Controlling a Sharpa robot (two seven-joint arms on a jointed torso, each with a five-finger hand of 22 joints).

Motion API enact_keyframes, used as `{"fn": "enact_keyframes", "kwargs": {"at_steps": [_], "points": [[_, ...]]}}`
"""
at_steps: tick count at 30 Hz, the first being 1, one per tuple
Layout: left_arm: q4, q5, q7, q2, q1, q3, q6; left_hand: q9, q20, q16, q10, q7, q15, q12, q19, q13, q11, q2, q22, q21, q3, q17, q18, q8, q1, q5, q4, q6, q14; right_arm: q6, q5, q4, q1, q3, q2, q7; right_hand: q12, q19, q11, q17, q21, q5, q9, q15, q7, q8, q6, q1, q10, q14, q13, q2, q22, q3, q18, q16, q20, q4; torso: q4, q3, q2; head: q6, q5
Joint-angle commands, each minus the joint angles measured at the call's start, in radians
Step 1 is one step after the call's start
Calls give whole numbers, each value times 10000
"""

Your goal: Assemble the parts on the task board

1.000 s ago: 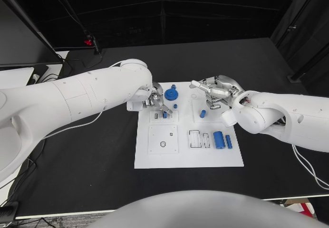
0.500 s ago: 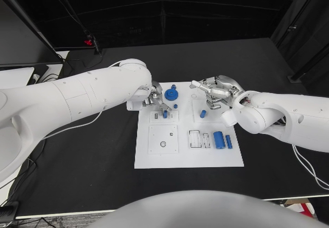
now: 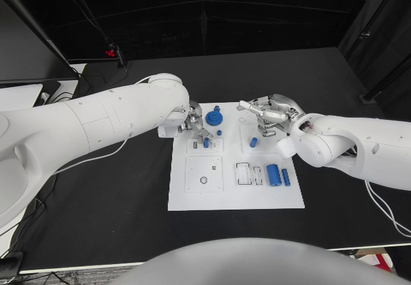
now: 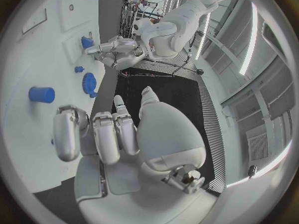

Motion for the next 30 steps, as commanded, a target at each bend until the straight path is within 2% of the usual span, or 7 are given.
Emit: {"fn": "enact_keyframes", "kwargs": {"at_steps": [1, 18, 21, 24, 27, 30], "points": [[19, -62, 75, 20, 7, 7, 52, 13, -21, 9, 1169, -64, -53, 23, 1006, 580, -187, 389, 2618, -3, 53, 2634, -53, -58, 528, 69, -6, 1, 1051, 58, 22, 12, 11, 4, 8, 40, 25, -29, 75, 2633, -33, -31, 12, 58, 159, 55, -65, 23, 1041, 1039, 2632, 91, 1945, -69, 87, 25, 13, -7, -4, 2, 1, 1, -1], [54, -63, 128, 39, -5, 7, 166, 68, -29, 9, 1169, -80, -62, 23, 1014, 580, -199, 166, 2621, 5, 97, 2634, -56, -58, 760, 150, -38, 40, 1051, 49, 21, 0, 11, 4, 19, 49, 25, -29, 75, 2633, -32, -29, 12, 58, 160, 62, -69, 28, 1041, 1039, 2632, 94, 1946, -75, 87, 25, 13, -8, 2, 3, 2, 1, -31], [43, -63, 123, 43, -7, 7, 140, 92, -35, 9, 1169, -95, -71, 23, 1013, 580, -213, 117, 2621, 5, 185, 2634, -56, -74, 936, 227, -86, 30, 1051, 49, 21, -2, 11, 4, 23, 50, 25, -29, 75, 2633, -32, -29, 12, 58, 160, 64, -70, 29, 1041, 1039, 2632, 94, 1946, -76, 87, 25, 13, -9, -3, 6, -3, 1, -34], [38, -63, 126, 41, -8, 7, 125, 121, -50, 9, 1169, -120, -93, 23, 1013, 580, -241, 99, 2621, 4, 451, 2634, -56, -106, 1400, 325, -306, -5, 1051, 49, 21, -3, 11, 4, 23, 52, 25, -29, 75, 2633, -32, -29, 12, 58, 160, 64, -70, 29, 1041, 1039, 2632, 94, 1946, -76, 87, 25, 13, -9, -2, 0, 0, 1, -42], [33, -63, 147, 35, -9, 7, 118, 143, -64, 9, 1169, -116, -109, 23, 1017, 580, -246, 28, 2623, 8, 764, 2634, -57, -150, 1911, 694, -586, -61, 1051, 50, 21, -7, 11, 4, 24, 52, 25, -29, 75, 2633, -32, -29, 12, 58, 160, 64, -70, 29, 1041, 1039, 2632, 94, 1946, -76, 87, 25, 13, -9, -4, 0, -1, 1, -50], [30, -62, 231, 25, -9, 7, 84, 162, -70, 9, 1169, -60, -94, 23, 1012, 580, -196, -141, 2621, 3, 1057, 2634, -55, -202, 2252, 1115, -745, -100, 1051, 50, 21, -10, 11, 4, 23, 52, 25, -29, 75, 2633, -32, -29, 12, 58, 160, 64, -70, 29, 1041, 1039, 2632, 94, 1946, -76, 87, 25, 13, -9, -1, 0, 3, 1, -61]]}}
